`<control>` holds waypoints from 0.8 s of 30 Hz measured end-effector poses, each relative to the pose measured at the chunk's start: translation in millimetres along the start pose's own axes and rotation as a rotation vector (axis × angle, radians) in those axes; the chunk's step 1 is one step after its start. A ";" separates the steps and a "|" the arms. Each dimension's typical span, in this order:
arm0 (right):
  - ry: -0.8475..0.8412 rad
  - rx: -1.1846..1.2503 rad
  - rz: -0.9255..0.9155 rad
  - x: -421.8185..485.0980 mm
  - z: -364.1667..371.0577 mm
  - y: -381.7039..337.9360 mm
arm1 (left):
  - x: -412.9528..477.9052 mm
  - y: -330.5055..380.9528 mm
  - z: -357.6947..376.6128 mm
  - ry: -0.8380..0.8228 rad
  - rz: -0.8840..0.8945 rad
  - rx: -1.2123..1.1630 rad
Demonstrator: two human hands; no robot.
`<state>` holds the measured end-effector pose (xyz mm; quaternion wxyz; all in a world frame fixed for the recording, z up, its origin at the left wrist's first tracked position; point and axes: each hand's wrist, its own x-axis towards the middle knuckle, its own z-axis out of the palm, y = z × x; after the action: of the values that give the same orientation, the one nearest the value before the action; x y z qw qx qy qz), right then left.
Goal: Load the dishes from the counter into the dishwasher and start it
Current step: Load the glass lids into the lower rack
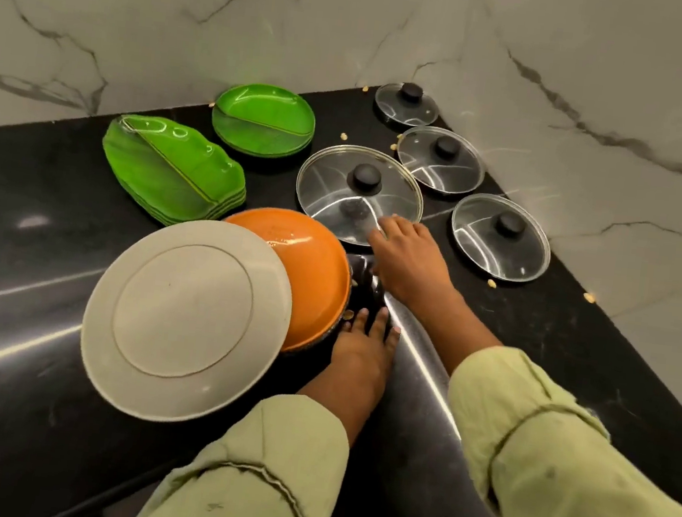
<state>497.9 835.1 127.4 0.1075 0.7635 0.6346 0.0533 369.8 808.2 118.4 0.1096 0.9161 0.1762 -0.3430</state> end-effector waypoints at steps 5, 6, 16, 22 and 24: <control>0.018 -0.078 -0.119 34.1 -0.1 6.6 | 2.0 6.1 -4.8 -0.045 -0.025 -0.001; 0.010 -0.092 -0.133 37.6 0.3 7.6 | 1.1 6.4 -5.1 -0.050 -0.025 0.010; -0.058 -0.184 -0.299 61.5 2.6 24.3 | 5.4 5.2 -2.2 -0.057 -0.023 0.036; -0.082 -0.238 -0.412 61.2 10.4 16.8 | 7.0 4.2 -1.7 -0.055 -0.025 0.003; -0.082 -0.228 -0.399 57.9 10.1 13.4 | 6.6 3.3 -3.0 -0.058 -0.024 -0.006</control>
<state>523.9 888.6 117.6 0.2274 0.6072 0.7580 0.0712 377.5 807.8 116.4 0.1133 0.9032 0.1848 -0.3704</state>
